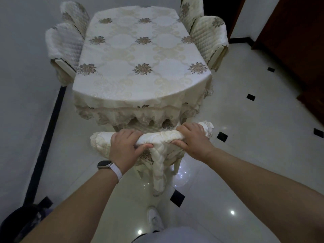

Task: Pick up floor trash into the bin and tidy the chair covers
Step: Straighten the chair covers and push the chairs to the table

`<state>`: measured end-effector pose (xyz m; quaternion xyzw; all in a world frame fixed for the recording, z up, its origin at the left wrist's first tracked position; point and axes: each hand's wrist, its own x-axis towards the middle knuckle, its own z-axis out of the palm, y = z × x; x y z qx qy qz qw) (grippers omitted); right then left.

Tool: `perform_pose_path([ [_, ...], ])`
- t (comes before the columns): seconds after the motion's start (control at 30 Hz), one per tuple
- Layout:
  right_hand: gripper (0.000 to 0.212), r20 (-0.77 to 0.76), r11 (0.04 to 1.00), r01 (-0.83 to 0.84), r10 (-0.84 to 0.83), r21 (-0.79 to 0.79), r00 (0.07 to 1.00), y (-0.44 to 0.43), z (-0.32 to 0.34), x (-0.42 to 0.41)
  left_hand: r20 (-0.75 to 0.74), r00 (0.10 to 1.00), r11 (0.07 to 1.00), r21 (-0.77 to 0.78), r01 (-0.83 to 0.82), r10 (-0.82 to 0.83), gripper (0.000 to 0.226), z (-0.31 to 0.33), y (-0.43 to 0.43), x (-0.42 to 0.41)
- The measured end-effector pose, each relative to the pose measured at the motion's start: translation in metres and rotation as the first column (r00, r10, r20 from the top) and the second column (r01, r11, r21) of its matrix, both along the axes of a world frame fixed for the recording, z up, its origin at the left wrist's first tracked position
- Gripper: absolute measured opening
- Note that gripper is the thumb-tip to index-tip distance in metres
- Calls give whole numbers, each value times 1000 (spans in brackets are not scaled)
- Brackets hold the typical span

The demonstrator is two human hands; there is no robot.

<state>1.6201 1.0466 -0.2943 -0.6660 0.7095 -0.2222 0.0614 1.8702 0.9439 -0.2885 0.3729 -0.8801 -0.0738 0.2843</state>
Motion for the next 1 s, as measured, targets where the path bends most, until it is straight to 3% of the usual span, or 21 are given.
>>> perform_pose_path([
  [0.33, 78, 62, 998, -13, 9, 65, 998, -18, -14, -1, 23, 999, 990, 140, 22, -25, 59, -30, -22, -4],
  [0.53, 61, 37, 999, -33, 33, 20, 999, -18, -22, -10, 39, 999, 996, 90, 29, -33, 60, -39, -20, -11],
  [0.8, 65, -20, 997, -64, 65, 49, 998, -20, -23, -14, 122, 992, 997, 83, 6, -16, 62, -30, -16, -13],
  [1.0, 55, 10, 961, -140, 142, 238, 990, -15, 0, -13, 165, 983, 974, 221, 40, -78, 51, -12, -1, -7],
])
